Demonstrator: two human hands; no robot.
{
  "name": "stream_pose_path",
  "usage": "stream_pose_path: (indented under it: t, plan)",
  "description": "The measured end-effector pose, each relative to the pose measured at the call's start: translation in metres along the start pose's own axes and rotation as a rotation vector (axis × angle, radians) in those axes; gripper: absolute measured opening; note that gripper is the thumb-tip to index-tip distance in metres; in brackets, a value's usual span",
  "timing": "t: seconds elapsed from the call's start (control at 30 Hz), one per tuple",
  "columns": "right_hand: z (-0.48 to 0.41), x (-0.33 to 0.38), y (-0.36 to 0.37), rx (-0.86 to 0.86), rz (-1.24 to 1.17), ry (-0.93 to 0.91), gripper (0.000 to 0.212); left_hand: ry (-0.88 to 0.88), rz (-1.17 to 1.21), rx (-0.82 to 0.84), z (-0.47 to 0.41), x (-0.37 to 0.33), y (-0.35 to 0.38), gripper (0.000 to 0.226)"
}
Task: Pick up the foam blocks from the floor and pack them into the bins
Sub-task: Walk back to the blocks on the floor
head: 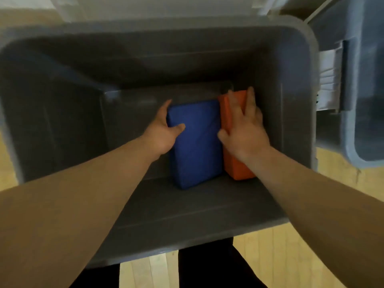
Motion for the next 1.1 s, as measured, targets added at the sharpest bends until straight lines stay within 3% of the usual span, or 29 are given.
stream_pose_path:
  t: [0.17, 0.33, 0.57, 0.73, 0.97, 1.1]
  plan:
    - [0.004, -0.022, 0.019, -0.071, 0.023, -0.027, 0.091, -0.041, -0.105, -0.131, -0.022, 0.016, 0.02, 0.079]
    - [0.006, -0.012, 0.018, -0.054, 0.057, -0.025, 0.092, -0.081, -0.207, -0.15, -0.015, 0.017, 0.024, 0.087]
    - [0.078, 0.032, -0.028, 0.056, 0.045, 0.019, 0.103, -0.086, -0.498, -0.102, 0.123, 0.009, -0.016, 0.095]
    - [0.177, 0.07, -0.118, -0.048, -0.103, 0.291, 0.102, -0.074, -0.753, -0.232, 0.252, -0.026, -0.086, 0.09]
    - [0.359, 0.154, -0.238, -0.095, -0.244, 0.526, 0.095, 0.314, -1.336, -0.264, 0.439, -0.127, -0.157, 0.093]
    - [0.471, 0.206, -0.265, -0.149, -0.392, 0.708, 0.094, 0.572, -1.582, -0.264, 0.541, -0.166, -0.179, 0.096]
Point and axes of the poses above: each hand's wrist, its own z-axis away from the middle knuckle, its own y-axis out of the palm, x = y × z, the point moved 3 cm from there along -z, towards the middle knuckle, and after that the axes turned 10 degrees about -y, right-handed, at the moved point
